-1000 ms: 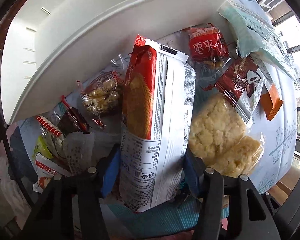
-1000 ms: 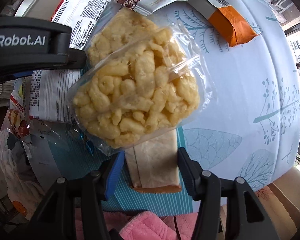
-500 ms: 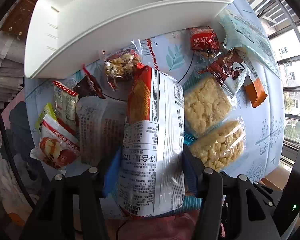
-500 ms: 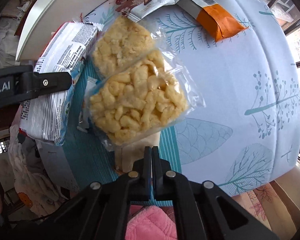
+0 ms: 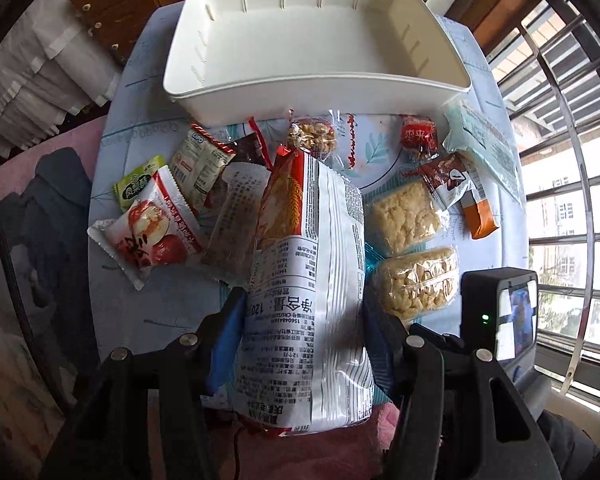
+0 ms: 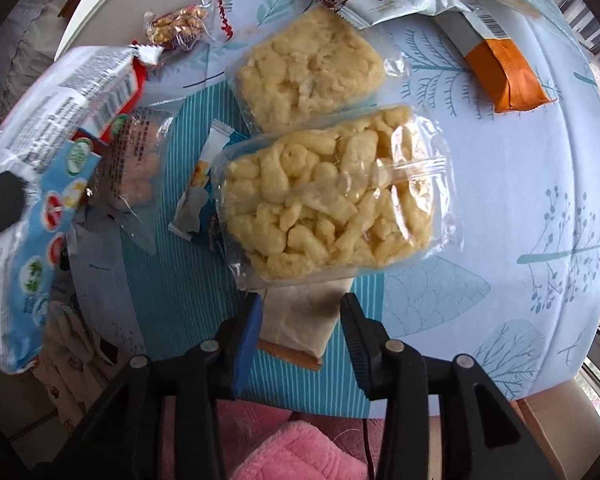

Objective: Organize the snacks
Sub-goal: 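Lift the white-and-red bag with left while right opens and moves to the tan biscuit bag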

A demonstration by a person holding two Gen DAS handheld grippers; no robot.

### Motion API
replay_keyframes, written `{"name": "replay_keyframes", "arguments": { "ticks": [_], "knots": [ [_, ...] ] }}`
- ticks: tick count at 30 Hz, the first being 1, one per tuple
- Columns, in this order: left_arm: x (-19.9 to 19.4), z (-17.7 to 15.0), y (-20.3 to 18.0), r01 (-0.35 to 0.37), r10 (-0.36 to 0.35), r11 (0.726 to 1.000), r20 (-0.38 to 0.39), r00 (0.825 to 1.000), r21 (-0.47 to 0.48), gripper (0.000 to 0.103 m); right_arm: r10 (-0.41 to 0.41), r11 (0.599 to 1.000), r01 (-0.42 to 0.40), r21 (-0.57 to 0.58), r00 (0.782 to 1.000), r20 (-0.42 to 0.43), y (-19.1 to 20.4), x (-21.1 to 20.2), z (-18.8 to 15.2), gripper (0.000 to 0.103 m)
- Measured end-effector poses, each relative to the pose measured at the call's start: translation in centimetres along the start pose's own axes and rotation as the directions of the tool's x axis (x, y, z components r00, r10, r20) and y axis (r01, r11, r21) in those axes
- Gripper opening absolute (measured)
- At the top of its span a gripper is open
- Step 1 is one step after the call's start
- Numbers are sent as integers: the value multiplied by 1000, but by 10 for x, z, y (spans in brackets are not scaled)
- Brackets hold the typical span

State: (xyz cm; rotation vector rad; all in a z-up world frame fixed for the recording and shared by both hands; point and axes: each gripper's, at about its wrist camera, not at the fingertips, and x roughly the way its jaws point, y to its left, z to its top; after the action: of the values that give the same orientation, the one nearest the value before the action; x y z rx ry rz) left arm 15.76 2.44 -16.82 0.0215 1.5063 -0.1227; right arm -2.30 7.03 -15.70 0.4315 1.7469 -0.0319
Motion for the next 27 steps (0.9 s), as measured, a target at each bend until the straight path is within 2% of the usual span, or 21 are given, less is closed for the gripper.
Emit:
{"name": "replay_keyframes", "arguments": {
  "ticks": [2, 9, 12, 16, 20, 27],
  "knots": [
    [-12, -6, 8, 0, 1, 1000, 25, 1000, -27, 54, -40, 999, 40, -10, 999, -13, 7, 7, 1, 46],
    [-35, -17, 23, -6, 13, 996, 76, 997, -92, 54, -137, 989, 138, -48, 990, 21, 40, 24, -1, 67],
    [-38, -20, 26, -14, 24, 994, 89, 996, -109, 54, -215, 973, 216, -80, 976, 19, 62, 34, 2, 68],
    [-42, -23, 28, -22, 34, 992, 94, 995, -125, 54, -271, 954, 274, -122, 962, 39, 85, 46, -7, 67],
    [-46, -25, 26, -17, 30, 992, 102, 994, -128, 54, -254, 954, 258, -151, 966, 43, 95, 49, -15, 65],
    [-60, -27, 17, -3, 16, 994, 126, 992, -106, 54, -145, 983, 142, -116, 989, -20, 52, 37, -18, 60]
  ]
}}
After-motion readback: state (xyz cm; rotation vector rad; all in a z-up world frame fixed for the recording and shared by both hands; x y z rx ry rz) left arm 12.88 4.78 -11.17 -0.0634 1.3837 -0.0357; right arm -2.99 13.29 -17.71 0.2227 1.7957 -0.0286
